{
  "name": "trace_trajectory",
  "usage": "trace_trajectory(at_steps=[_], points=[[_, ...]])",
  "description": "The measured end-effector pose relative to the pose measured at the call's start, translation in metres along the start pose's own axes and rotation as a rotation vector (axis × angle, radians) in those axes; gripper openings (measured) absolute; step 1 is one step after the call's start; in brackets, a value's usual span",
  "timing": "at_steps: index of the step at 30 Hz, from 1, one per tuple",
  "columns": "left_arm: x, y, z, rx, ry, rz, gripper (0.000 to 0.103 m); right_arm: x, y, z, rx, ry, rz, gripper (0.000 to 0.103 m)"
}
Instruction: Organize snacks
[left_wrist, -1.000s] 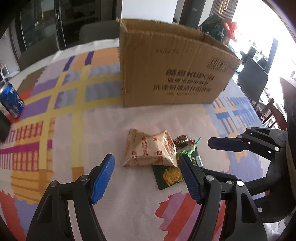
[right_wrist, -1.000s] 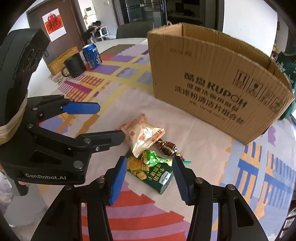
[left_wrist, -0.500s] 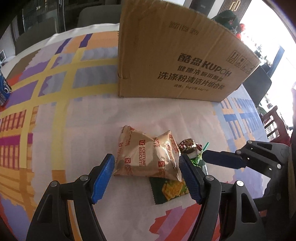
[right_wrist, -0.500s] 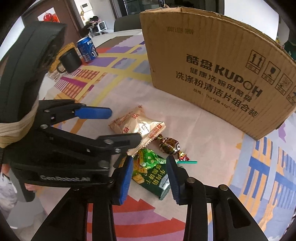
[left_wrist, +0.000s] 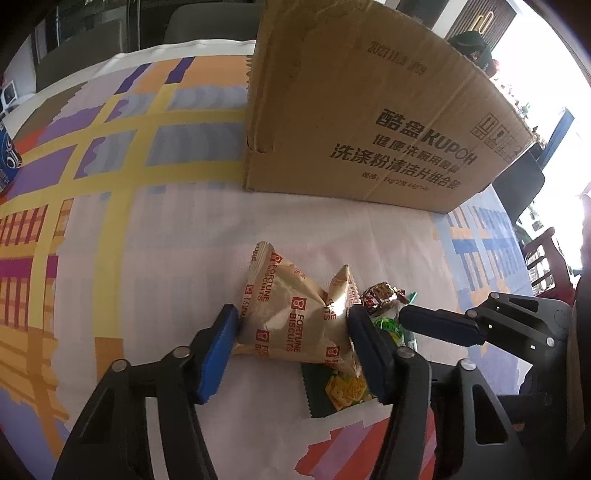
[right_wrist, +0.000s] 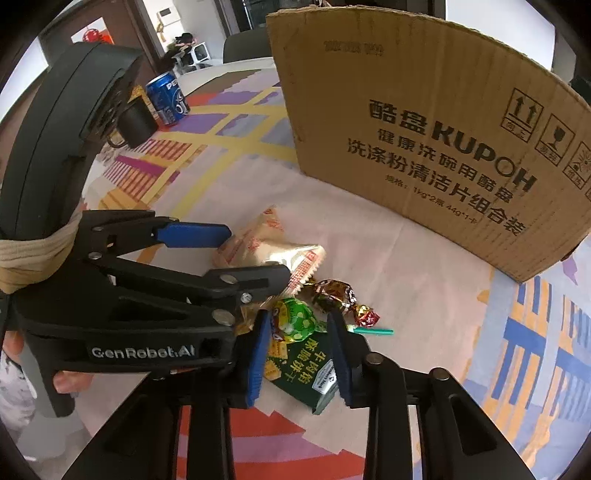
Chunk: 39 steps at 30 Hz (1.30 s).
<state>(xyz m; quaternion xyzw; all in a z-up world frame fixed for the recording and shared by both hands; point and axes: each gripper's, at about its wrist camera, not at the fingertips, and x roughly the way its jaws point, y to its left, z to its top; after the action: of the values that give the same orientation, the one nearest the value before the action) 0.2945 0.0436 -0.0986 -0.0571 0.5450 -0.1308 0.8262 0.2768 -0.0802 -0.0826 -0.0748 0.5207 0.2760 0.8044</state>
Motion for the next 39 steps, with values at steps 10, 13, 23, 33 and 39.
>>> trace_trajectory(at_steps=[10, 13, 23, 33, 39], points=[[-0.012, -0.016, -0.012, 0.018, -0.039, 0.034, 0.051, -0.010, -0.005, -0.008, 0.023, -0.029, -0.001, 0.018], [-0.021, -0.018, -0.016, 0.024, -0.061, 0.049, 0.051, -0.013, -0.007, -0.009, 0.038, -0.038, 0.012, 0.005], [-0.034, -0.009, -0.027, -0.013, -0.078, 0.092, 0.051, -0.017, -0.004, -0.004, 0.017, -0.058, 0.007, 0.037], [-0.035, 0.009, -0.030, -0.087, -0.079, 0.087, 0.051, 0.004, 0.006, 0.024, -0.116, 0.014, -0.012, 0.041], [-0.033, 0.009, -0.027, -0.078, -0.078, 0.100, 0.051, 0.021, 0.002, 0.029, -0.077, 0.026, 0.015, 0.041]])
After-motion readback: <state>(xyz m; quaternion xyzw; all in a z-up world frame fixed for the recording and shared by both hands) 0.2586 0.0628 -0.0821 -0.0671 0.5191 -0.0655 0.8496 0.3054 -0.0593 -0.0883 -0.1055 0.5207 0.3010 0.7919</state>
